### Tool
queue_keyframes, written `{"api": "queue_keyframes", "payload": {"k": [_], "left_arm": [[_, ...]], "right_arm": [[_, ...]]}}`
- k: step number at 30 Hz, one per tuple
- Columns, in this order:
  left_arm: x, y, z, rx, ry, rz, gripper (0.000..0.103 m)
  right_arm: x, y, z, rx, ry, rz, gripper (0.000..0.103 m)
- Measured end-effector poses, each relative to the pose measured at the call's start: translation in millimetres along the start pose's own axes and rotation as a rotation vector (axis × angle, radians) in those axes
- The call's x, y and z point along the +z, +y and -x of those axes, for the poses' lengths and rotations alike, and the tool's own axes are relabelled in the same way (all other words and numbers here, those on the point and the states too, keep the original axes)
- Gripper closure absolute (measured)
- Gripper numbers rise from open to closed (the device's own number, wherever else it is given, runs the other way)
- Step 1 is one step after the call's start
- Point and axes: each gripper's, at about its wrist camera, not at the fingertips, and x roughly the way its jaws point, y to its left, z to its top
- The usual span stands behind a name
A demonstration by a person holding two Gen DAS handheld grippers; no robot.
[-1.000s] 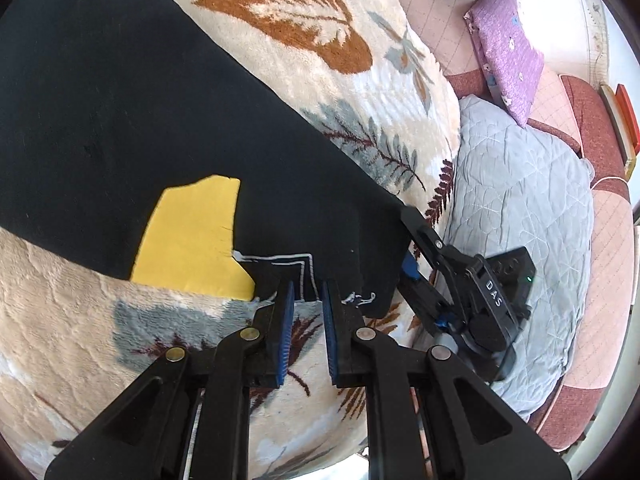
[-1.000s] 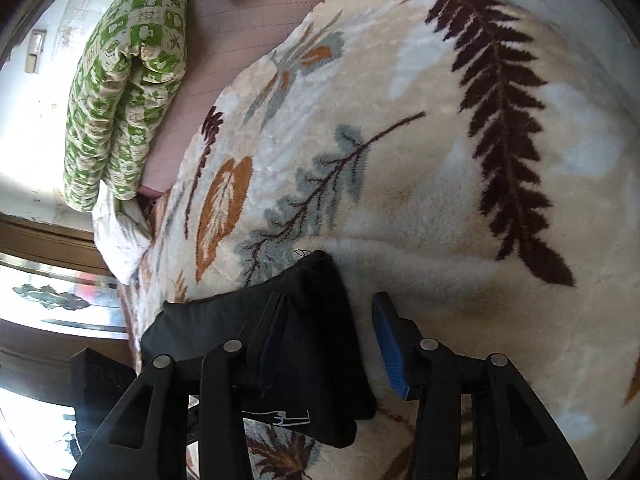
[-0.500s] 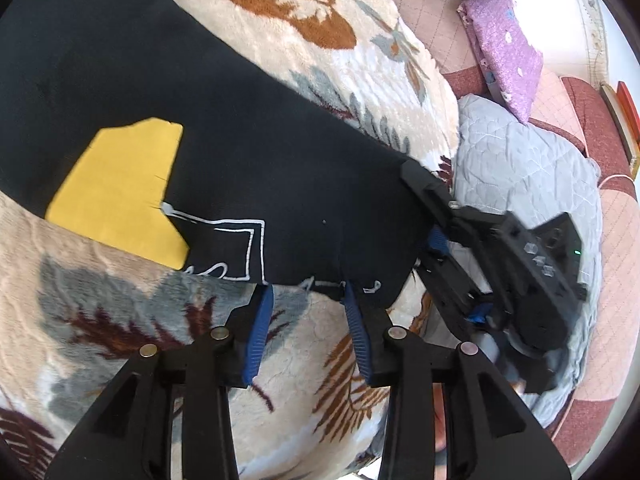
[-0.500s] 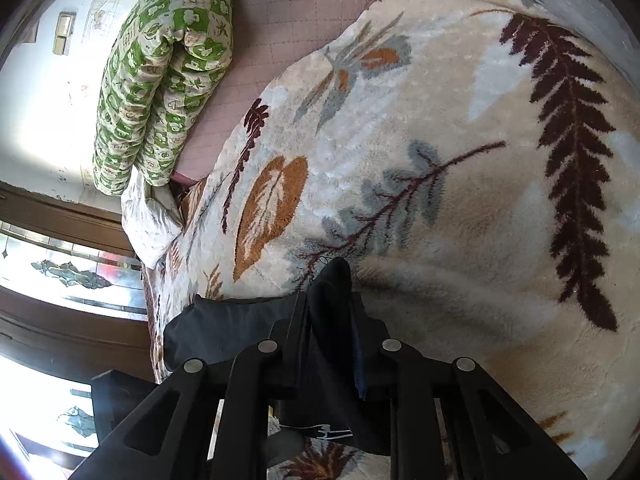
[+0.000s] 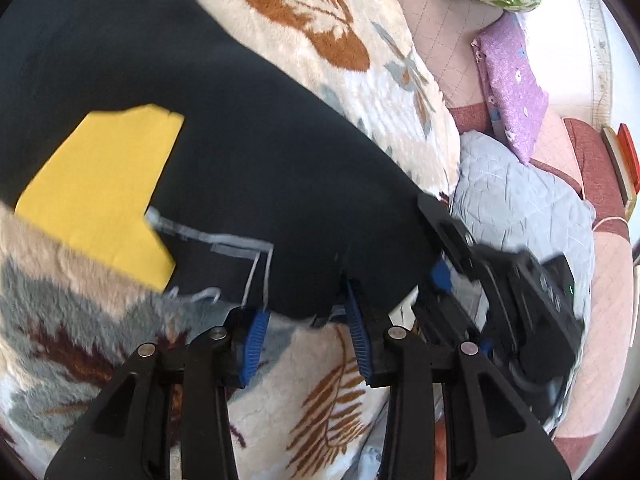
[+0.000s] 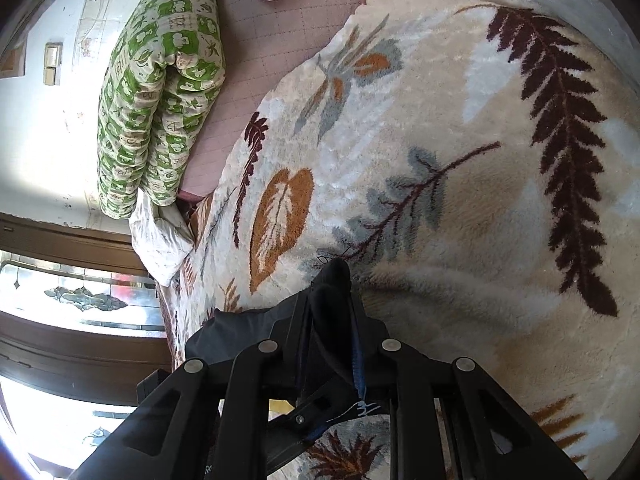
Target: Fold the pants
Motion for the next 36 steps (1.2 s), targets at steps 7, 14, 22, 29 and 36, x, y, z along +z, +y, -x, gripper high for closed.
{"api": "queue_keyframes", "payload": {"k": [7,14,22,29,36], "left_arm": [[12,-7,-9,-0.035,-0.025,0.034,0.065],[21,-17,-21,-0.022,0.013,0.021,0.077],[22,-5,-19,-0.074,0.128,0.037,0.093],[17,-2,11,-0.122,0.136,0.053,0.093],[28,12,42,-0.164,0.126,0.096,0.093]], "right_arm": [[7,-19,-12,0.025,0.02,-0.066,0.082],[10,-33,-15,0.052,0.031,-0.103,0.081],[6,-35,-17,0.002,0.032,-0.056,0.085],[-5,-3,-2,-0.056,0.002,0.016,0.087],[-17,45,8,-0.104,-0.017,0.076,0.087]]}}
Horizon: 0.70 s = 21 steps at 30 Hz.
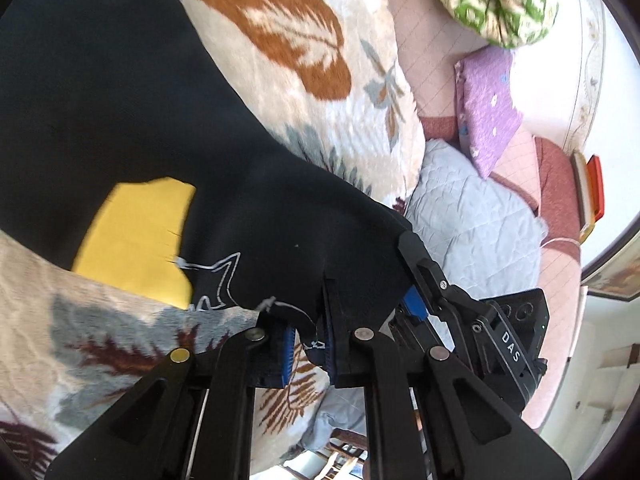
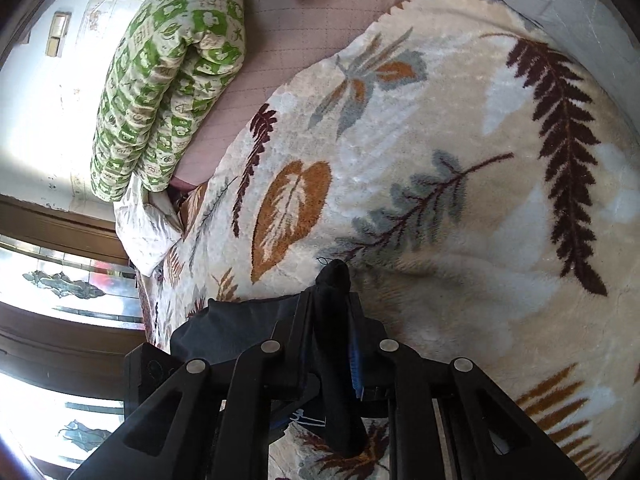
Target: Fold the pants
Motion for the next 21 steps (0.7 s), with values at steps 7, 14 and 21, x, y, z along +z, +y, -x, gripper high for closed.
{"api": "queue_keyframes", "payload": {"k": [7,14,21], "left_arm": [[16,18,32,-0.024,-0.023,0.048,0.093],[33,45,63,-0.047,-0.045,0.1,0.093],[54,80,97,-0.036,-0.075,0.152,0.093]], "right_arm": [[-10,49,-13,-0.011,0.017,0.057,0.087],[-20,90,-44,-0.007,0.054,0.097,0.087],[-33,128,-92,0.018,0.108,0.114,0.087]]}}
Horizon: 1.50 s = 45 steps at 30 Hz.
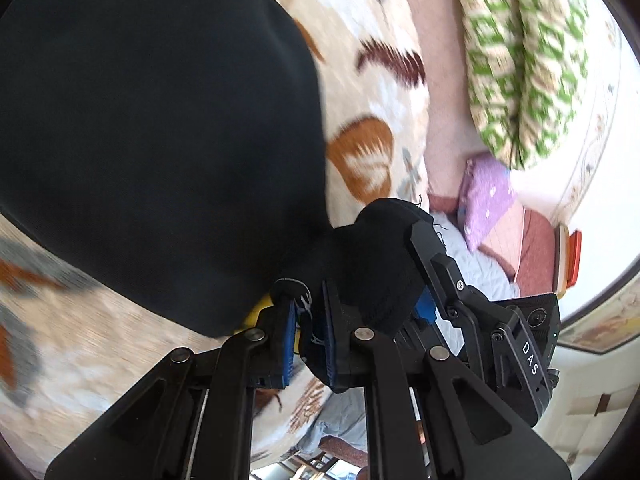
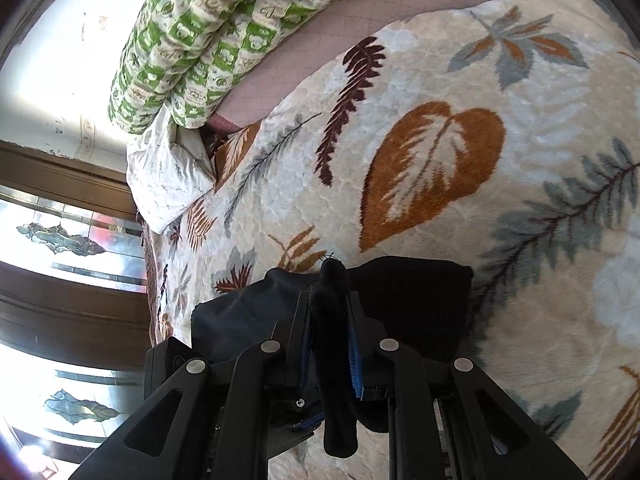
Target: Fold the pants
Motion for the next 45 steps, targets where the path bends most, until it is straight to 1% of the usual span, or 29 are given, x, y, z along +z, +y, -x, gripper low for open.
{"api": "queue_keyframes", "payload": {"k": [5,8,11,13,15,16,17,18,19,21,23,25,26,27,28,29,31,33,35,36,37,38,41,43,45], "left_arm": [[14,27,12,0.003,0.013,0.047,0.093],[17,36,21,0.0,0.02,0.053,0.093],[17,38,36,0.026,-0.02,0.03,0.093],[21,41,47,0.032,-0.056,0.029,0.093],[27,44,55,0.055,-0.084,0.033,0.093],[30,47,58,0.057,-0.083,0.04,0.093],[32,50,62,0.046,-0.078,0.052,0.093],[33,50,65,0.053,-0.078,0.05,0.093],[34,49,68,0.066,-0.084,0.04,0.093],[33,45,77,0.087,-0.107,0.003,0.093],[31,40,82,0.1,-0.104,-0.028,0.093],[33,27,81,0.116,-0.083,-0.077,0.093],[34,22,81,0.132,-0.072,-0.109,0.09],[35,14,80,0.161,-0.055,-0.15,0.085],[35,13,81,0.186,-0.043,-0.186,0.083],[34,7,80,0.206,-0.04,-0.22,0.082],[33,-3,77,0.226,-0.023,-0.278,0.08],[31,-14,73,0.243,-0.004,-0.332,0.079],[30,-24,71,0.27,0.003,-0.366,0.072],[29,-28,70,0.291,0.009,-0.387,0.059],[28,-32,68,0.311,0.012,-0.399,0.049],[28,-35,66,0.335,0.016,-0.418,0.048],[25,-41,63,0.357,0.015,-0.44,0.048],[27,-43,54,0.373,0.031,-0.439,0.047],[28,-42,41,0.396,0.064,-0.427,0.048]], "right_arm": [[-6,17,-40,-0.002,0.045,-0.001,0.087],[-13,23,-60,0.001,0.072,-0.006,0.086],[-20,29,-73,0.012,0.087,-0.005,0.085],[-22,29,-77,0.025,0.085,-0.022,0.083],[-22,26,-82,0.036,0.083,-0.041,0.082],[-23,25,-85,0.048,0.085,-0.056,0.08],[-24,23,-88,0.048,0.086,-0.066,0.08],[-25,24,-90,0.039,0.083,-0.062,0.08],[-25,27,-90,0.028,0.081,-0.048,0.079],[-25,33,-85,0.029,0.07,-0.04,0.072],[-27,43,-76,0.025,0.058,-0.008,0.063],[-32,54,-62,0.037,0.041,0.028,0.063],[-36,58,-51,0.056,0.021,0.037,0.063],[-41,59,-38,0.075,-0.011,0.037,0.063],[-47,57,-25,0.089,-0.047,0.027,0.058],[-56,51,-10,0.11,-0.09,0.0,0.047],[-75,30,10,0.166,-0.16,-0.091,0.035],[-93,8,17,0.245,-0.187,-0.18,0.035],[-109,-16,13,0.327,-0.199,-0.3,0.035],[-116,-26,7,0.354,-0.202,-0.356,0.035],[-121,-34,1,0.369,-0.204,-0.404,0.035],[-125,-40,-7,0.38,-0.201,-0.445,0.035],[-128,-54,-24,0.413,-0.22,-0.557,0.035],[-127,-60,-30,0.46,-0.272,-0.614,0.035],[-126,-66,-34,0.488,-0.306,-0.672,0.035]]}}
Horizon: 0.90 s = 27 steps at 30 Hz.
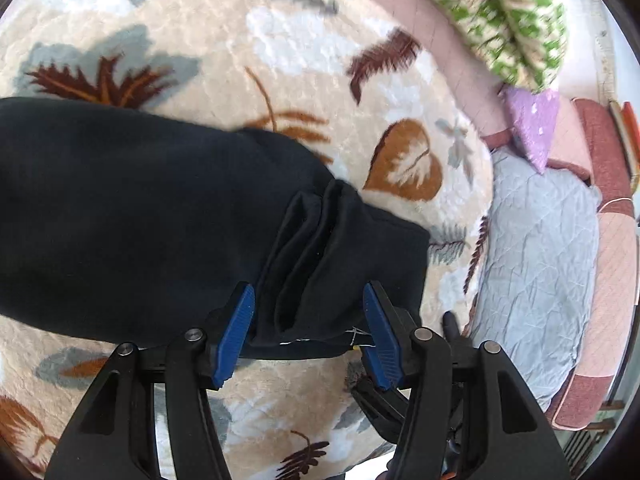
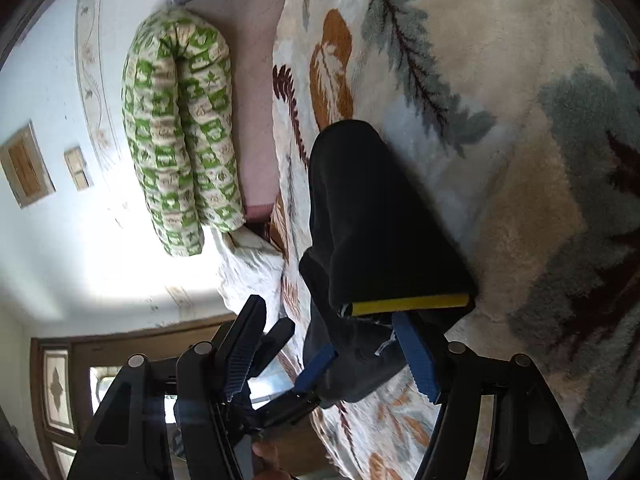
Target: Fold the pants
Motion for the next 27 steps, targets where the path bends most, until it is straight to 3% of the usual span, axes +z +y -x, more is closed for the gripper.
{"api": "queue_keyframes", "payload": {"k": [5,7,9,11,14,17,21,24,26,27], "left_arm": [[2,-13,-24,0.146,-0.003,-0.041,0.048],[1,-12,-28,0.18,-0.016,-0.033,0.065],[-2,-12,-28,0.192,-0.019,-0.038,0.073],[-8,-11,-26,0.188,-0.011,-0.035,0.077],[-18,-11,-31,0.175,0.012,-0.037,0.077],[-20,-14,-38,0.204,0.0,-0.048,0.077],[-19,-18,-44,0.235,-0.018,-0.063,0.077],[-16,-22,-40,0.211,-0.02,-0.071,0.076],[-16,-18,-30,0.166,-0.009,-0.076,0.077],[-16,-14,-23,0.159,-0.007,-0.069,0.077]], "right_arm": [[7,-21,-3,0.098,-0.07,-0.175,0.035],[7,-29,-1,0.095,-0.101,-0.221,0.036],[7,-34,3,0.086,-0.126,-0.235,0.043],[8,-36,5,0.057,-0.124,-0.208,0.073],[12,-24,15,0.03,-0.115,-0.104,0.094],[20,-5,28,-0.067,-0.131,0.076,0.095],[29,-17,23,-0.23,-0.129,0.208,0.099],[24,-12,17,-0.282,-0.138,0.364,0.099],[25,-11,18,-0.272,-0.129,0.349,0.093],[28,-14,22,-0.223,-0.112,0.281,0.092]]}}
